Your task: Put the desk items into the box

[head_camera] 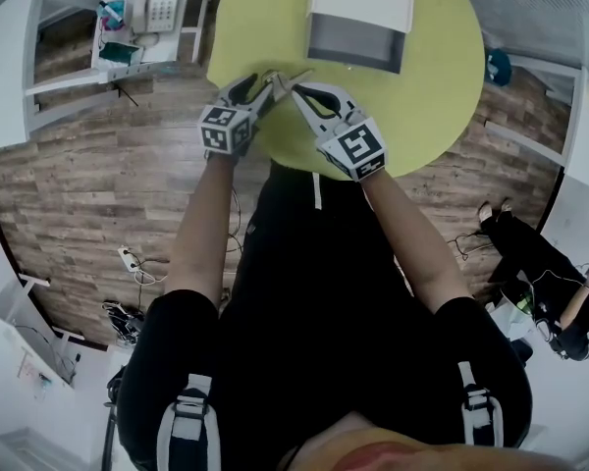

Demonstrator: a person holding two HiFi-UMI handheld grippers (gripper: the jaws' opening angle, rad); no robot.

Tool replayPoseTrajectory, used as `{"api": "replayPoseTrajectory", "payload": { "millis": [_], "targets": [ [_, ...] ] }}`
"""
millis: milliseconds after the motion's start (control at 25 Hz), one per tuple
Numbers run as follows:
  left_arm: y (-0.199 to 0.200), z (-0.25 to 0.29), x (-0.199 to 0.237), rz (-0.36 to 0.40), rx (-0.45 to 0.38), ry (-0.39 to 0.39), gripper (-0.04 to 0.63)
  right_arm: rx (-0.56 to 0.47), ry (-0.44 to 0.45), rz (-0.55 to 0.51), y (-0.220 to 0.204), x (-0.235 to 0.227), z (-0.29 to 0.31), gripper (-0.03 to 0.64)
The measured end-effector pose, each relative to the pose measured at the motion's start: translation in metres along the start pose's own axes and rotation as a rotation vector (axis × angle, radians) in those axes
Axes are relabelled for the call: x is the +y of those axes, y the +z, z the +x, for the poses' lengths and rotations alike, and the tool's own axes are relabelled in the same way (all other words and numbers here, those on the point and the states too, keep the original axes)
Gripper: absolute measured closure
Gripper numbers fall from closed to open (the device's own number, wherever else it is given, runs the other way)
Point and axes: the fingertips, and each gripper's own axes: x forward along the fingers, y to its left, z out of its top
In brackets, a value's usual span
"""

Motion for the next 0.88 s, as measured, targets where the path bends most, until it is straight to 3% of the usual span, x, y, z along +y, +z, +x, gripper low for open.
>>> {"api": "replayPoseTrajectory", "payload": {
  "millis": [400,600,880],
  "targets": [
    [-0.011,0.022,0.003,-0.017,0.060,-0.012,0.433,0.019,-0.009,0.022,-0.009,-0.005,-0.003,0.598],
    [-0.016,0.022,0.001,-0.003,0.090,-0.003,0.525,0.011,-0.008,0.029,-0.007,-0.007,-0.009,0.598],
    [-0.014,0.016,-0.011,-0.019,0.102,-0.040,0.551,0.006,-0.008,0.028,-0.003,-0.004,-0.012,0.598]
  ]
}}
